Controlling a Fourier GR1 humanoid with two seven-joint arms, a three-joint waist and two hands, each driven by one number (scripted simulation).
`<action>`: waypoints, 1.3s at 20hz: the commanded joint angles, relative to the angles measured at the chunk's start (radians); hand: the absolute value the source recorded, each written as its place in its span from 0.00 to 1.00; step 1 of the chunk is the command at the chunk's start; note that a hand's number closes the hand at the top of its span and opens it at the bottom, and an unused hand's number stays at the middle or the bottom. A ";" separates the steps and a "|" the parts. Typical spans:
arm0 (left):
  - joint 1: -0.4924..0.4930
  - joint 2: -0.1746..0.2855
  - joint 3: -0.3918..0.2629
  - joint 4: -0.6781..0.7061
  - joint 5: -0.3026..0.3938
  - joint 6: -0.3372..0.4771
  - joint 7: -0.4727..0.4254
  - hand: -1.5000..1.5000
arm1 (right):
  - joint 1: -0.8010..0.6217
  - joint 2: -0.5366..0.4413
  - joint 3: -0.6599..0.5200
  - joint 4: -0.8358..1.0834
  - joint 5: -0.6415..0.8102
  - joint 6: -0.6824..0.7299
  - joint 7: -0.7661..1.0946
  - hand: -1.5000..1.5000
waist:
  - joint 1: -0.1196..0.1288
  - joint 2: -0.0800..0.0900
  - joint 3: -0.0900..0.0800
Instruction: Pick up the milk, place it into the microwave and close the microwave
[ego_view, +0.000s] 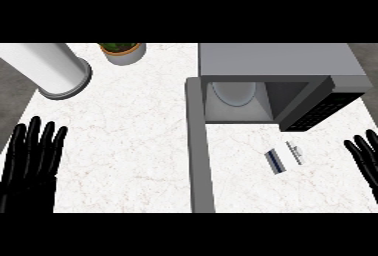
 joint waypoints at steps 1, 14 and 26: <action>0.072 -0.006 -0.014 0.030 0.016 -0.038 -0.069 0.00 | 0.058 0.052 0.004 0.082 0.087 0.054 -0.116 0.00 | 0.001 0.001 0.000; 0.278 -0.006 -0.116 -0.036 -0.027 -0.075 -0.205 0.00 | -0.115 0.114 0.021 0.360 0.200 0.039 -0.164 0.00 | 0.007 0.002 0.000; 0.317 0.003 -0.050 0.008 0.018 -0.132 -0.272 0.00 | -0.236 0.116 -0.065 0.851 0.388 -0.088 -0.502 0.00 | 0.008 0.002 0.000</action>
